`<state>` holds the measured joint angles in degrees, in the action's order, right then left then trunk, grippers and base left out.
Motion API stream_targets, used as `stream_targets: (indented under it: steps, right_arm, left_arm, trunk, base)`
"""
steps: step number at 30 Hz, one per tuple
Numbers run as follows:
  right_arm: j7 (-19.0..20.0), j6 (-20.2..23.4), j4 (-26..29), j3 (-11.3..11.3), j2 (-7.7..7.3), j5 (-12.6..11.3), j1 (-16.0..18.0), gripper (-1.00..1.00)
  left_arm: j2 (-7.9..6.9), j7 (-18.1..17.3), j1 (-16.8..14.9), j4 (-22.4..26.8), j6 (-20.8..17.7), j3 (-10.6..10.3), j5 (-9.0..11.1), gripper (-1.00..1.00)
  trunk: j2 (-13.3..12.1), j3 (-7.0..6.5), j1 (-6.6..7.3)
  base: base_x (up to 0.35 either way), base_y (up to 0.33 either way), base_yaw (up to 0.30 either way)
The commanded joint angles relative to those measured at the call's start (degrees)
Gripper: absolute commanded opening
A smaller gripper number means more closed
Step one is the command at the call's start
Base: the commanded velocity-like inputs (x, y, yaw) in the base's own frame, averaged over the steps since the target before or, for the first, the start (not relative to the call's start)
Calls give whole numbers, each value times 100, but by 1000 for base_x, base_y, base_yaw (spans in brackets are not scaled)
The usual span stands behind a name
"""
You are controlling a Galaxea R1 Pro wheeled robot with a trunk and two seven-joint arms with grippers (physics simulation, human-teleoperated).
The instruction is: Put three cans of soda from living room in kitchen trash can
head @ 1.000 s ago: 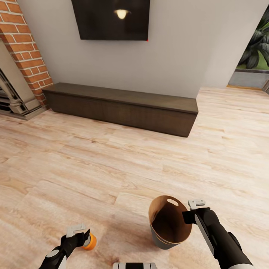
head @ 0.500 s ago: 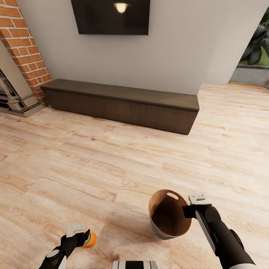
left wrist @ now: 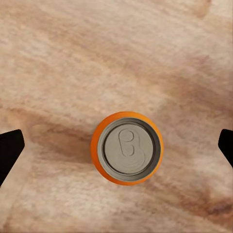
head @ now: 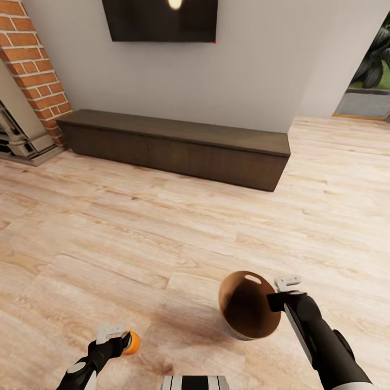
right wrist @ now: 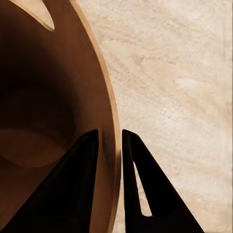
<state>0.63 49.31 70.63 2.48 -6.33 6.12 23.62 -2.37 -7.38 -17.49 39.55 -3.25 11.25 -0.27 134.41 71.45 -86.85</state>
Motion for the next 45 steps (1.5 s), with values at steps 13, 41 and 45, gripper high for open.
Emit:
stream_targets:
  steps: [13, 41, 45]
  right_arm:
    - [32, 0, 190, -8, 0, 244, 2, -100]
    - [33, 0, 378, -11, 0, 254, 2, -100]
    - [33, 0, 380, -11, 0, 255, 2, -100]
  left_arm:
    - [0, 0, 0, -1, 0, 0, 0, 100]
    - [0, 0, 0, 0, 0, -2, 0, 100]
    - [0, 0, 0, 0, 0, -7, 0, 100]
  trunk:
    - [0, 120, 1]
    - [0, 332, 1]
    - [0, 334, 1]
  base:
    - [0, 0, 0]
    - [0, 0, 0]
    - [83, 0, 0]
